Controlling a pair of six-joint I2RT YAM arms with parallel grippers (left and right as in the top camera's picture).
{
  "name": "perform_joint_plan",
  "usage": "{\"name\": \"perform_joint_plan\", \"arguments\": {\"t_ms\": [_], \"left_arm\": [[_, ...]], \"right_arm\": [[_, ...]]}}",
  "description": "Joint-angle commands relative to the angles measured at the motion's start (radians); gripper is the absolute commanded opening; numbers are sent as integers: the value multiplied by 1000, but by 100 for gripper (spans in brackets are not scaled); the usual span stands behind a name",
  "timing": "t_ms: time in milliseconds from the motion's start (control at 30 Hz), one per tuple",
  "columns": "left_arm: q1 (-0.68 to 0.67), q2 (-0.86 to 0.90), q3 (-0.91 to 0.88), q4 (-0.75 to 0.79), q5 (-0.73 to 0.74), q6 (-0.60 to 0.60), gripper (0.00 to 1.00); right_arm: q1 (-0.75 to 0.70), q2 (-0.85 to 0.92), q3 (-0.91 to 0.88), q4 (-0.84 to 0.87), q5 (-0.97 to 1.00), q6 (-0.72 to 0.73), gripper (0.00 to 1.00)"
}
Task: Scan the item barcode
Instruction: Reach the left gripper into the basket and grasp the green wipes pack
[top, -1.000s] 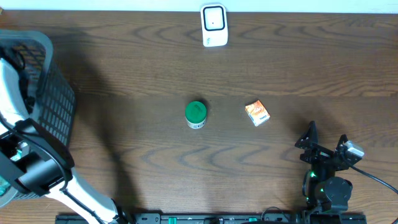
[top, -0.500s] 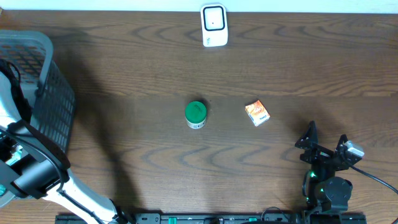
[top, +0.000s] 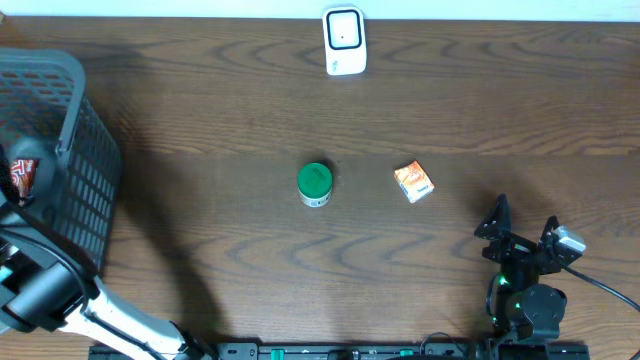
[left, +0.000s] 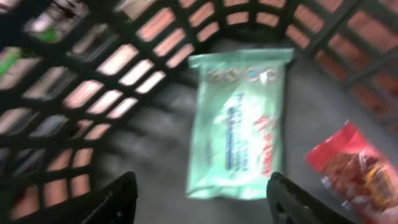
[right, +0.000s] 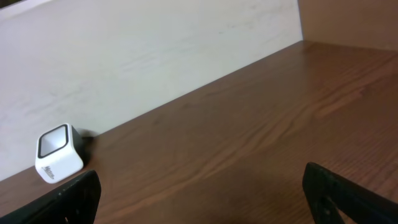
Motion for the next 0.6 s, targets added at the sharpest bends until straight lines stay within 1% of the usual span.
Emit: {"name": "perform_joint_plan", "arguments": {"t_ms": [0,67,300,333,567], "left_arm": [[8,7,-53,80,0,83,68],[8,7,-87,133,10,103,68],[8,7,-196,288,13,103,69],[8,7,-209,309,13,103,73],[8,7,-319,451,13,112,77]], "right_arm": [[9,-5,-3,-2,10,-11,99],[9,-5,-3,-2,10,-11,99],[9,-5,-3,-2,10,-11,99],[9,-5,-3,-2,10,-11,99],[9,-5,-3,-2,10,-11,99]]}}
